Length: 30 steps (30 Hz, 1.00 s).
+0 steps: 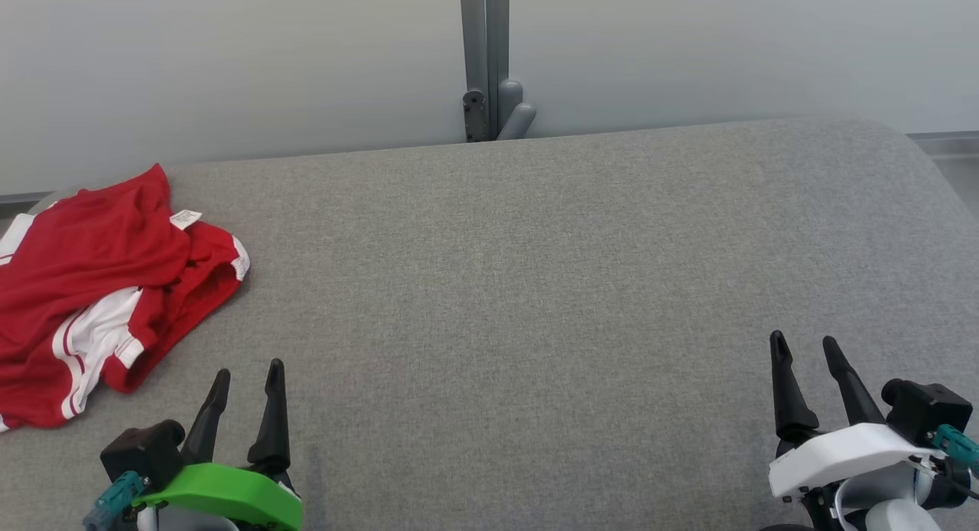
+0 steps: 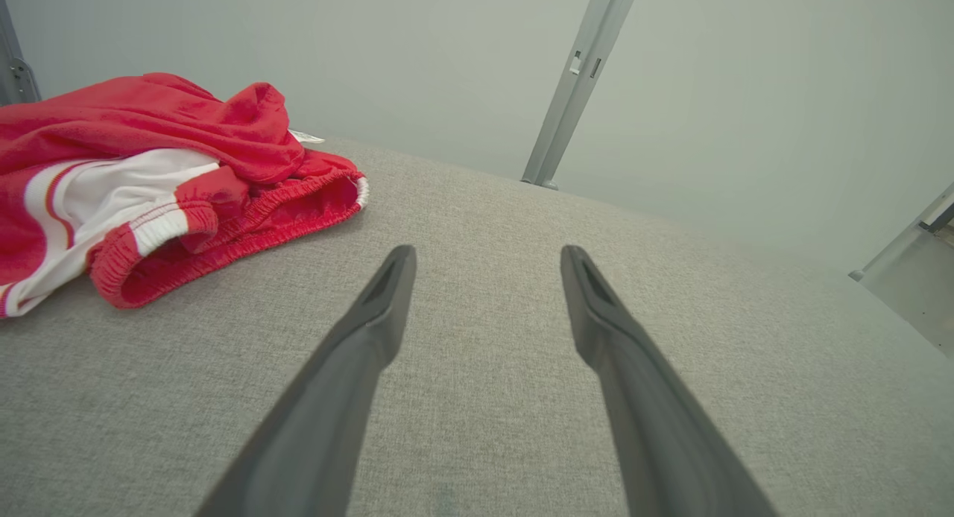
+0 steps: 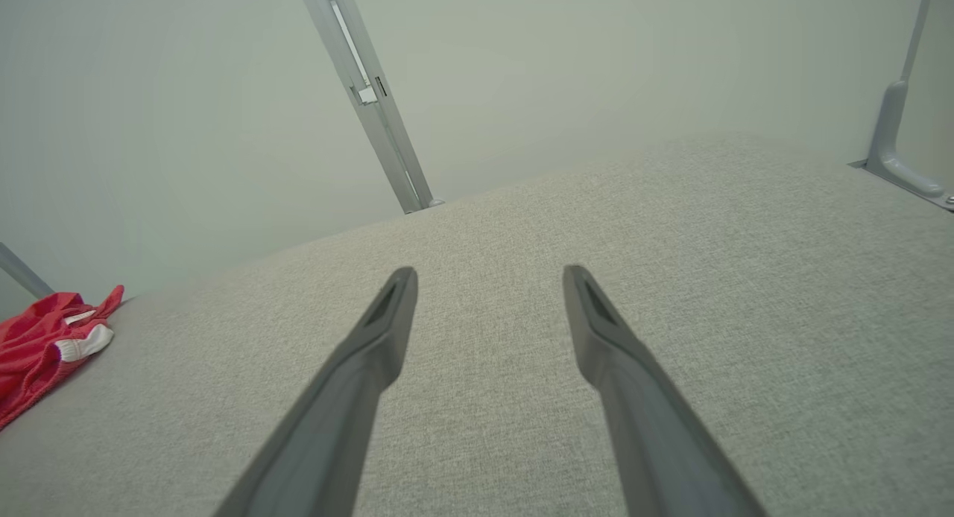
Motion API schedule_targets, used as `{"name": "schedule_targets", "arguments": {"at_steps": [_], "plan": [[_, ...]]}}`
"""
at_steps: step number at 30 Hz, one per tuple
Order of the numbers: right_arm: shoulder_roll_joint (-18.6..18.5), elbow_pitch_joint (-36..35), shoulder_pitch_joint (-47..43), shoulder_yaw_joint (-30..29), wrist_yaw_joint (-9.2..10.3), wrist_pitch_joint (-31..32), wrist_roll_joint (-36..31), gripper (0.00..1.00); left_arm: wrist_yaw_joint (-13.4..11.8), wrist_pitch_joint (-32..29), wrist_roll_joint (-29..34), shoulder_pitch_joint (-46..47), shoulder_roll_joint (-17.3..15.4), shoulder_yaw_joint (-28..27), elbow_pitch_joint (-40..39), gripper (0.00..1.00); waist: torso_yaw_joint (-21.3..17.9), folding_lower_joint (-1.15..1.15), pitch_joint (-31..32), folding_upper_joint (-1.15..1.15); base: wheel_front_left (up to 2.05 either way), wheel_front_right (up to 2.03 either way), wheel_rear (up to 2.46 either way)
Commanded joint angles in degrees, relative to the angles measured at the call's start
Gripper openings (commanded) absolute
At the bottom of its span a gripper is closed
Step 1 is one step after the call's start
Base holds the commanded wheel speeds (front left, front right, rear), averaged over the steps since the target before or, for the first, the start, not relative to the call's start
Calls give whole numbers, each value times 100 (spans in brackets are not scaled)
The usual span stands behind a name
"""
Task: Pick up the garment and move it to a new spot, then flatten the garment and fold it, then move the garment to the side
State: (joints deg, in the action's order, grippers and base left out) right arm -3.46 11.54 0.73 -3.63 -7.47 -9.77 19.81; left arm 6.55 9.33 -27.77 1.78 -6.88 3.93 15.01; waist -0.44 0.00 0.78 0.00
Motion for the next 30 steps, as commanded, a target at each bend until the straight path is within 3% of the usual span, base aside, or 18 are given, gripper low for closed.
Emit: {"name": "schedule_targets", "arguments": {"at_steps": [1, 30], "plan": [[-44, -26, 71, -20, -3, -64, -186, 100, 30, 59, 184, -7, -67, 16, -24, 100, -1, 0, -1, 0, 0, 0, 0], [-25, 26, -58, -286, -3, -392, -1391, 100, 87, 421, 1331, -5, 48, -244, 306, 100, -28, 0, 18, 0, 0, 0, 0]]}}
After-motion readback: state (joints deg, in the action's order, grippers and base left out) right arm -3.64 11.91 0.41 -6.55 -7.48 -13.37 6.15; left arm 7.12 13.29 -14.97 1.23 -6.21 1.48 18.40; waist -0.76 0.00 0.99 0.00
